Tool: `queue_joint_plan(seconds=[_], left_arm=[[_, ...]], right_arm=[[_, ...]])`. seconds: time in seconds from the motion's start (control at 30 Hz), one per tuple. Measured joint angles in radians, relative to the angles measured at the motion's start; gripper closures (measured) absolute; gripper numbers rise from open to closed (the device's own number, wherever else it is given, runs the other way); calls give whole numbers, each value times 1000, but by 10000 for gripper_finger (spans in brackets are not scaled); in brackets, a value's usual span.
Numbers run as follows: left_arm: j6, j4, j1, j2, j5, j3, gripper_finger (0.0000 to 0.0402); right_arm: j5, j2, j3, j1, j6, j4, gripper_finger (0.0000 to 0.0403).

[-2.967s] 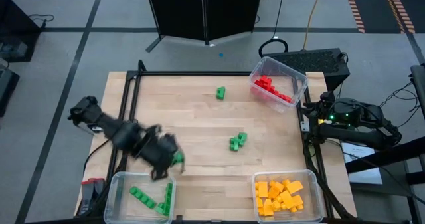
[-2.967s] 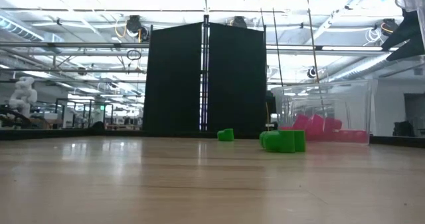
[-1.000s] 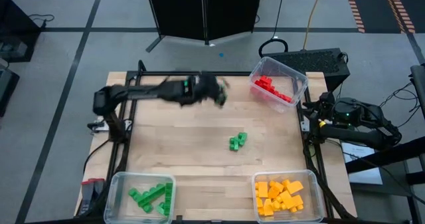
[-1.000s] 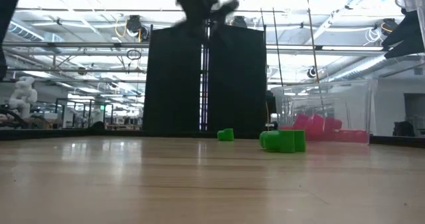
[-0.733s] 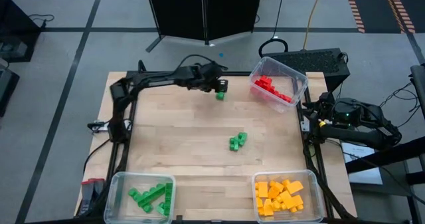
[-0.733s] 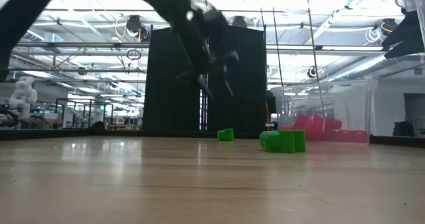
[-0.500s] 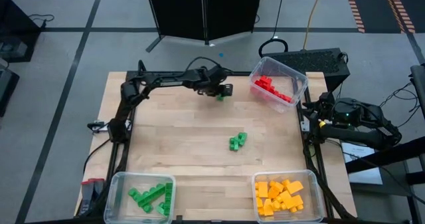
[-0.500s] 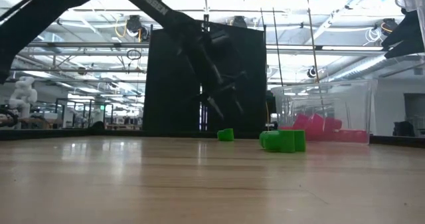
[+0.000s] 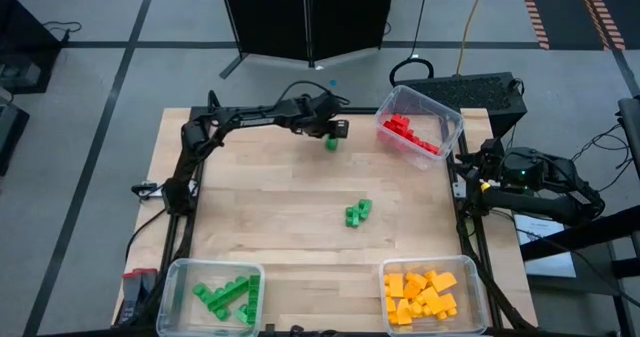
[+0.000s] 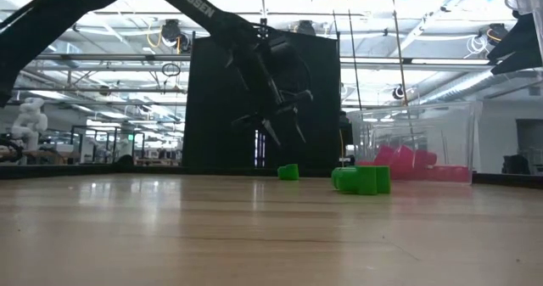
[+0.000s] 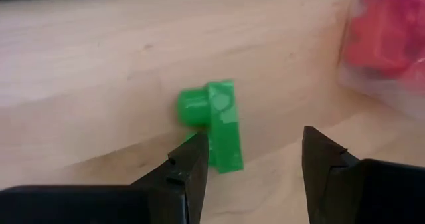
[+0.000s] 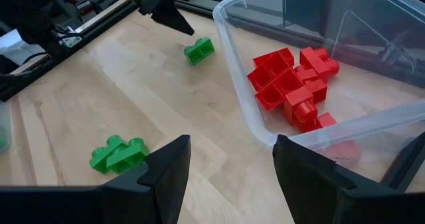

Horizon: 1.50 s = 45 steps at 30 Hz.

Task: Sort blocks
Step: Put the green game piece into the bottom left transparent bin

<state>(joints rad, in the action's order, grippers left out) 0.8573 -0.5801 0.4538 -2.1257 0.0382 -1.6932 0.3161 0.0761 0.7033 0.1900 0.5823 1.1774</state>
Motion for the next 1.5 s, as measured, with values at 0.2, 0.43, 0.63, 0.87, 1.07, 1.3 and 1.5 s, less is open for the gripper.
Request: queue_joint_plan(seconds=[0.2, 0.43, 0.63, 0.87, 1.07, 1.3, 1.5], left_arm=[[-2, -8, 0, -14, 38, 0, 258], [6, 29, -5, -70, 46, 0, 258], [29, 29, -21, -87, 85, -14, 258], [102, -48, -19, -87, 57, -14, 292], [78, -50, -29, -86, 58, -14, 344], [45, -53, -30, -85, 46, -14, 399], [27, -57, -34, -85, 4, -15, 401]], right_arm=[[0, 0, 0, 0, 0, 0, 195], [-2, 0, 0, 0, -1, 0, 195], [-3, 0, 0, 0, -1, 1, 195], [-4, 0, 0, 0, -10, 1, 195], [-4, 0, 0, 0, -19, 1, 195], [-5, 0, 0, 0, -14, 1, 195], [-5, 0, 0, 0, -11, 1, 195]])
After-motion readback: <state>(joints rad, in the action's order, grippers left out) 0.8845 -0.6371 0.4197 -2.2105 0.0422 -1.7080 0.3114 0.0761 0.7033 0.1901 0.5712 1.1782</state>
